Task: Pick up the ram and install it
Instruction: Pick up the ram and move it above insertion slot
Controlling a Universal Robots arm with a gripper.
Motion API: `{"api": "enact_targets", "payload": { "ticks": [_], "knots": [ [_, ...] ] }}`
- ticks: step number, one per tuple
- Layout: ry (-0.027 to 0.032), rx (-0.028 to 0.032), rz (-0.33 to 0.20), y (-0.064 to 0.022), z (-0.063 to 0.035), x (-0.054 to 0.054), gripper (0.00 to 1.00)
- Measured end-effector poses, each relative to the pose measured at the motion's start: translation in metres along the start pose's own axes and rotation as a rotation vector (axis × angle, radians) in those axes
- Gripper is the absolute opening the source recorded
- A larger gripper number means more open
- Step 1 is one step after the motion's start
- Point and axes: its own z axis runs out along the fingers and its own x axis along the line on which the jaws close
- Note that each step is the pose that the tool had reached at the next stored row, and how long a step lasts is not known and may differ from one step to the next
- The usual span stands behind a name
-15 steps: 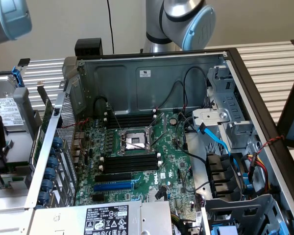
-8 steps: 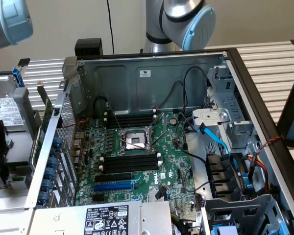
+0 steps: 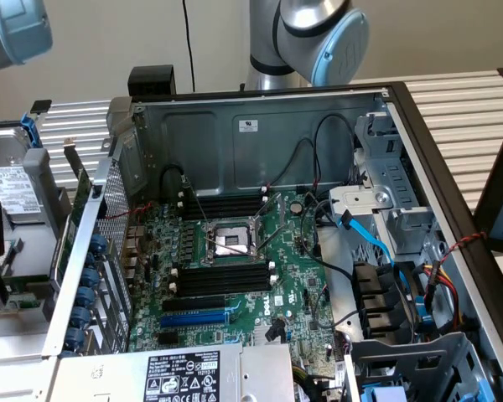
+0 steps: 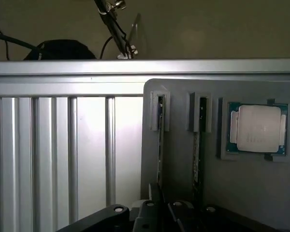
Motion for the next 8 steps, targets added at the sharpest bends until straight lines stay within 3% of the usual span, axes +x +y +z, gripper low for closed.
{"api": "enact_targets", "payload": {
  "ticks": [8],
  "knots": [
    [0.0016,-0.0001,0.000,0.0014,-0.0333,0.004,0.13]
  ]
}}
